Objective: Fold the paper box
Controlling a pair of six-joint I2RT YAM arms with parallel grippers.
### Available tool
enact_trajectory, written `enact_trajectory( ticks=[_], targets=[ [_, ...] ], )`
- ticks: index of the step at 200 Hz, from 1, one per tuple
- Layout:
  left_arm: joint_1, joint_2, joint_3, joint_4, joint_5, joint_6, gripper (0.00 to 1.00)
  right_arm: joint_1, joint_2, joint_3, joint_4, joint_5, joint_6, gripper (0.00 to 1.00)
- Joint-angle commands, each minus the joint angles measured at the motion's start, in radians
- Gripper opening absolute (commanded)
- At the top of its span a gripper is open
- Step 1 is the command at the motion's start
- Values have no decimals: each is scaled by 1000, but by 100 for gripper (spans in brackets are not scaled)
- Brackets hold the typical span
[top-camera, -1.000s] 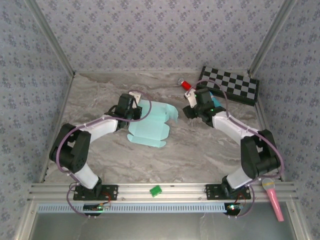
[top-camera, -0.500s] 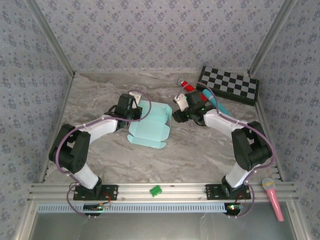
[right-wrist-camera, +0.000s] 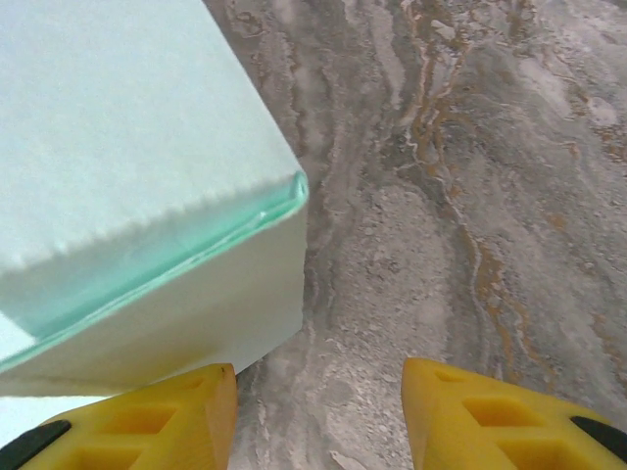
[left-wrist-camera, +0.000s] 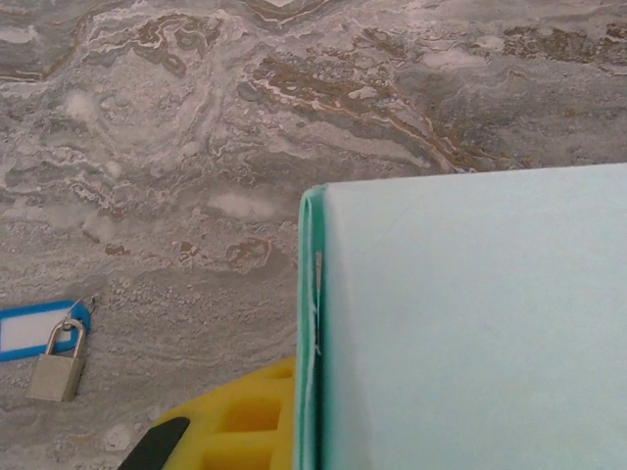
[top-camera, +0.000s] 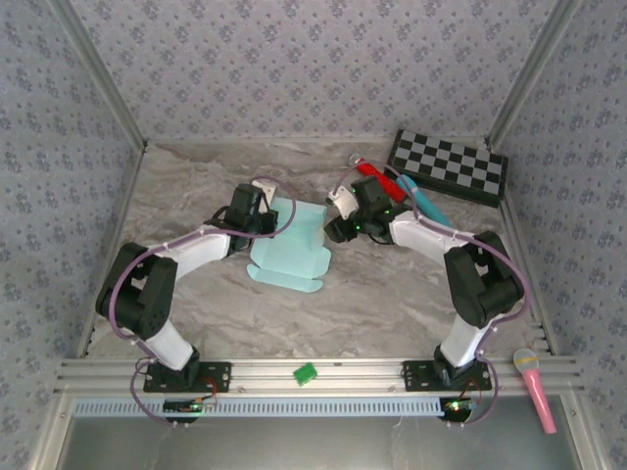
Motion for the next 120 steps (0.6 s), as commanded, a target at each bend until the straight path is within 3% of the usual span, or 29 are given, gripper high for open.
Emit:
enact_trajectory(
  ticks=[1,62,120],
  targets=[
    [-2,5,31,-5,-15,-36,0,15,19,34,-9,-73,18,48],
    [-2,18,36,-21,-95,-63,0,19,49,61,-69,-51,27,46],
    [-2,23,32,-13,-81,-63,0,15,78,78,-61,-96,30,48]
  ],
)
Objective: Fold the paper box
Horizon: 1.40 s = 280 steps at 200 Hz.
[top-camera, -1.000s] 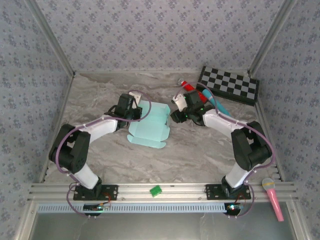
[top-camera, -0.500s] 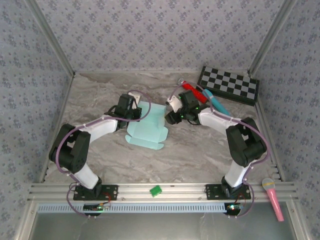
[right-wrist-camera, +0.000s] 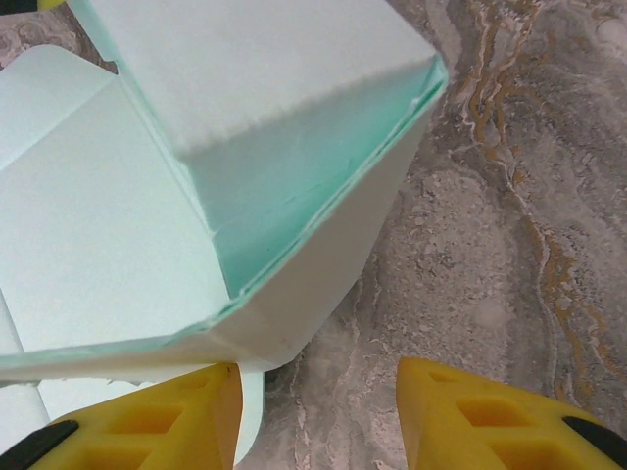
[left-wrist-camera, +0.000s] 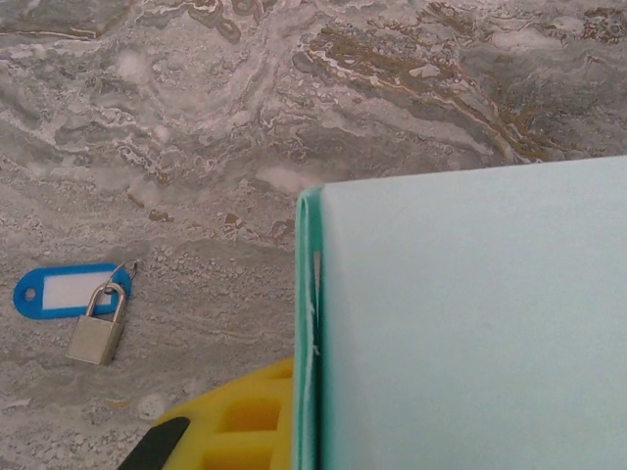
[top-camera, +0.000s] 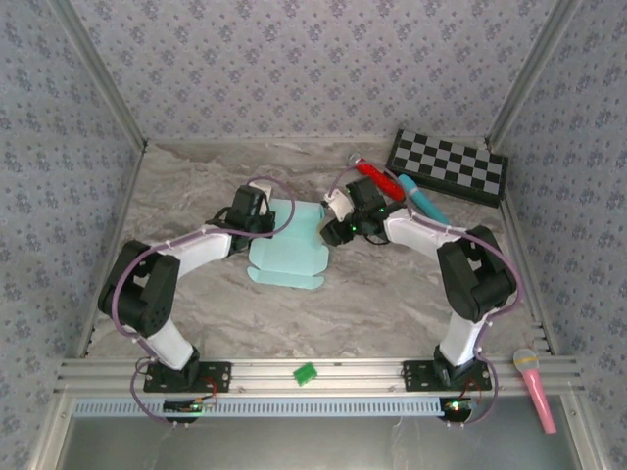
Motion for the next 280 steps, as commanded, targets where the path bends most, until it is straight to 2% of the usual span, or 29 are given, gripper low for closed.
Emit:
enact_trajectory(
  ticks=[1,55,142,235,280],
  targets=[
    [-2,4,32,6,0,-19,0,5,28,40,-14,-49,17,48],
    [-1,-9,25,0,16,-26,0,3,83,95,57,-113,75,49],
    [-5,-64,7,-73,42,-72,0,40,122,57,287,74,216,49],
    [-5,-77,33,-160,20,-122,0,54,189,107,178,138,159,44],
    [-5,-75,43,-181,-2,-181,0,96,209,136,127,320,119,34]
  ],
)
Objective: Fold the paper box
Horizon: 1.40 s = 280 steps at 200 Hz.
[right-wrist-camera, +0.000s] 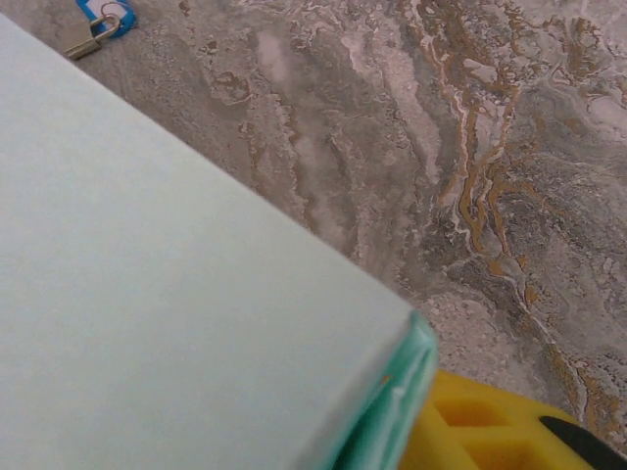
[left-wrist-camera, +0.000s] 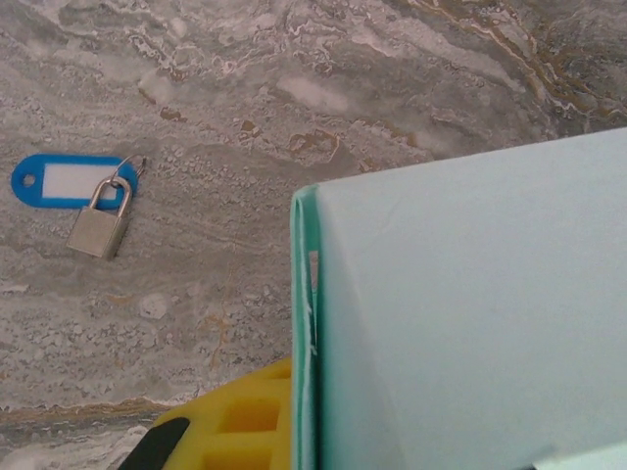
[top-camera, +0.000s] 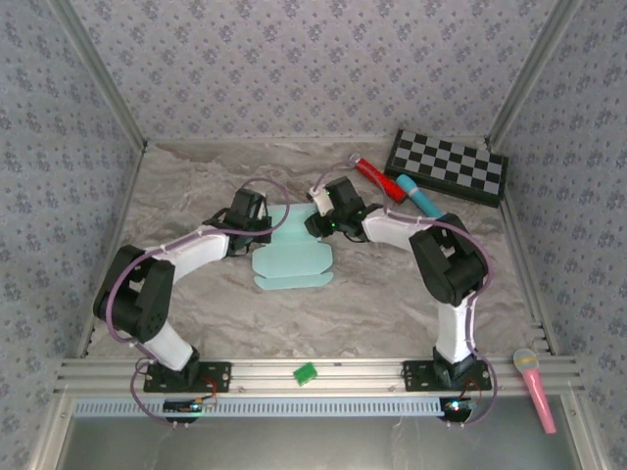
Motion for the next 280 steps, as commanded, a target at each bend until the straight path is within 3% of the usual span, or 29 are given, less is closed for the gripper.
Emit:
enact_trajectory(
  ticks=[1,25,113,206,280],
  targets=[
    [-5,-36,43,-27,-6,-52,0,18,34,44,-68,161,-41,34],
    [-5,-33,46,-31,-5,-89,0,47,58,69,-77,322,-41,26],
    [-5,-15,69,-41,18,-136,0,169,159,153,-114,778,-8,26],
    [-5,-7,80,-50,18,-135,0,191,232,221,-238,925,-12,26],
    [-5,7,83,-48,36,-134,0,182,287,312,-379,991,120,26]
  ],
)
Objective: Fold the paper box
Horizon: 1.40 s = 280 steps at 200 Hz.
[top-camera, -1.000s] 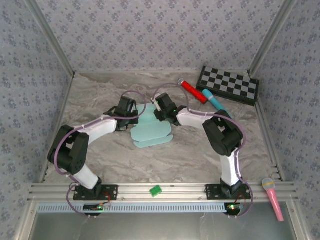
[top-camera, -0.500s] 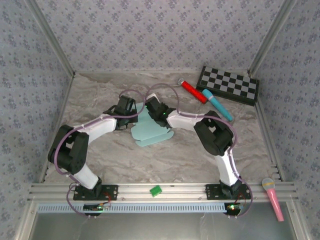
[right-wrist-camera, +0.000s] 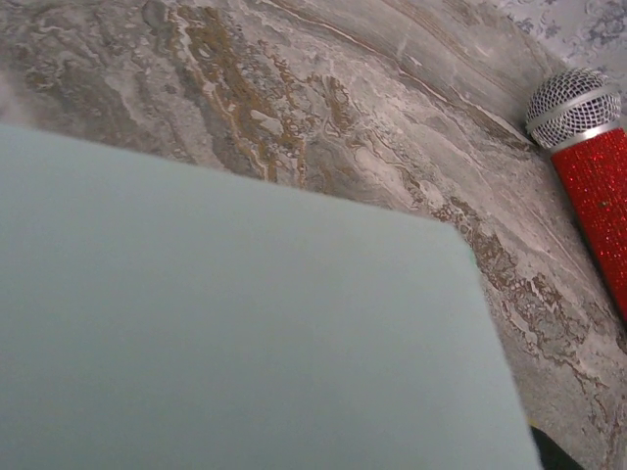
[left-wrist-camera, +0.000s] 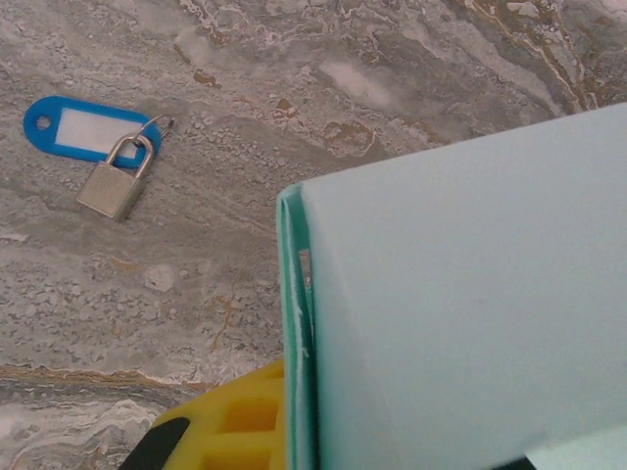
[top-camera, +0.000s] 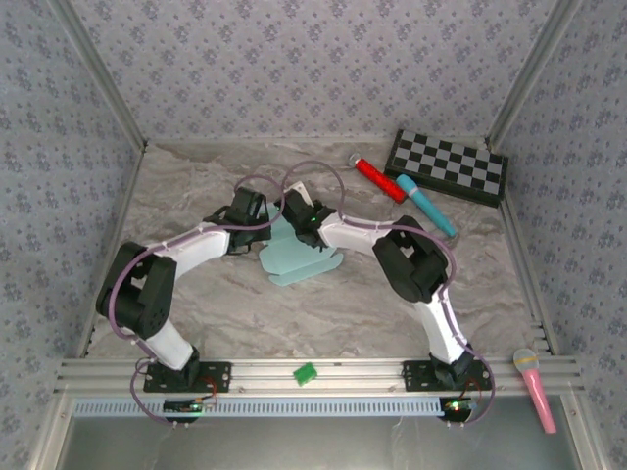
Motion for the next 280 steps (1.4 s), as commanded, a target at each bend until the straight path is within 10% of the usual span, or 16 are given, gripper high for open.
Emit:
enact_trajectory(
  ticks=[1,136,280],
  targets=[
    [-12,-14,55,-4,42,16,0,-29,73,7,-171,169,25,26],
    [-12,12,57,7,61,7,0,-41,-71,-111,6,-217,-25,39],
    [-12,11,67,-8,56,17,0,-57,-36,-67,-114,-118,28,26]
  ],
)
